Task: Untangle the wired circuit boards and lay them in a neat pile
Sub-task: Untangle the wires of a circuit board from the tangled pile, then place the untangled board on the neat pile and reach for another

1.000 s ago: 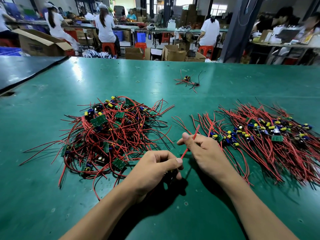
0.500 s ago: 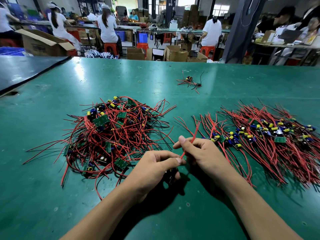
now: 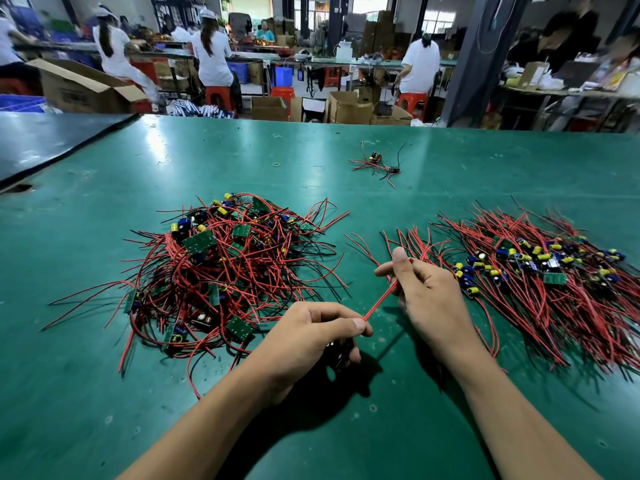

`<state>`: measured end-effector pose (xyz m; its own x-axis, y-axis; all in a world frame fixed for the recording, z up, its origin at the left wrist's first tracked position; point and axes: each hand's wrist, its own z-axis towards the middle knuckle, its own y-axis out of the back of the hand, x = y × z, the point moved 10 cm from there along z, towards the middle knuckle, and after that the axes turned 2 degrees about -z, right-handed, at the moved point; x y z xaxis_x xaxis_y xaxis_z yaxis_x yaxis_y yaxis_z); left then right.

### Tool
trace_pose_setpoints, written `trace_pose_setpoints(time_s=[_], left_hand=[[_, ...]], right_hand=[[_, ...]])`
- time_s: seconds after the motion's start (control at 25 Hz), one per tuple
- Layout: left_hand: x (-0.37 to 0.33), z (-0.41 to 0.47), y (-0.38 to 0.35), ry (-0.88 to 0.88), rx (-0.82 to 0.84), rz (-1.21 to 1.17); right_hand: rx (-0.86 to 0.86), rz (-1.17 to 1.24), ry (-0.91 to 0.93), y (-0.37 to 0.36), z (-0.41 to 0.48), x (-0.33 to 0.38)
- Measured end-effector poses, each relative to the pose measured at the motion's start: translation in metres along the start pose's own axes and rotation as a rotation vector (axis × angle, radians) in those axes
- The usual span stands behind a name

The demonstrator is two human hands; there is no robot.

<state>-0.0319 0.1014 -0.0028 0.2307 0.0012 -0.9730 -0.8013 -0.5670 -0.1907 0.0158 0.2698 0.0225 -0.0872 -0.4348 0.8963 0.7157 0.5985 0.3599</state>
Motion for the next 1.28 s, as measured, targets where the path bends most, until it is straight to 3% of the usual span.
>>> trace_pose_setpoints(time_s=[0.16,0.24,0.36,0.52,0.72,0.84,0.96,1.28], left_hand=[[0.002,0.002,0.008,0.007,-0.083,-0.045],[0.003,0.006,0.016,0.002,-0.182,-0.13],[0.009,0.011,0.021,0.026,-0.25,-0.314],[0.014,0.012,0.02,0.068,-0.233,-0.426],[0.015,0.014,0.018,0.072,-0.223,-0.373],[0.014,0.014,0.02,0.063,-0.22,-0.327],[0.01,0.013,0.018,0.039,-0.193,-0.269],[0.005,0.01,0.013,0.001,-0.151,-0.18]], right_hand=[[0.1,0.348,-0.165,-0.016,-0.004,-0.01],[0.14,0.368,-0.19,-0.021,-0.009,-0.01],[0.197,0.166,-0.125,-0.031,-0.019,0.001],[0.313,-0.074,0.107,-0.056,-0.039,0.031],[0.041,-0.23,0.198,-0.023,-0.028,0.04],[-0.158,-0.361,0.099,0.021,-0.01,0.024],[-0.227,-0.554,-0.008,0.046,-0.004,0.014],[0.01,-0.391,0.351,-0.034,-0.041,0.053]])
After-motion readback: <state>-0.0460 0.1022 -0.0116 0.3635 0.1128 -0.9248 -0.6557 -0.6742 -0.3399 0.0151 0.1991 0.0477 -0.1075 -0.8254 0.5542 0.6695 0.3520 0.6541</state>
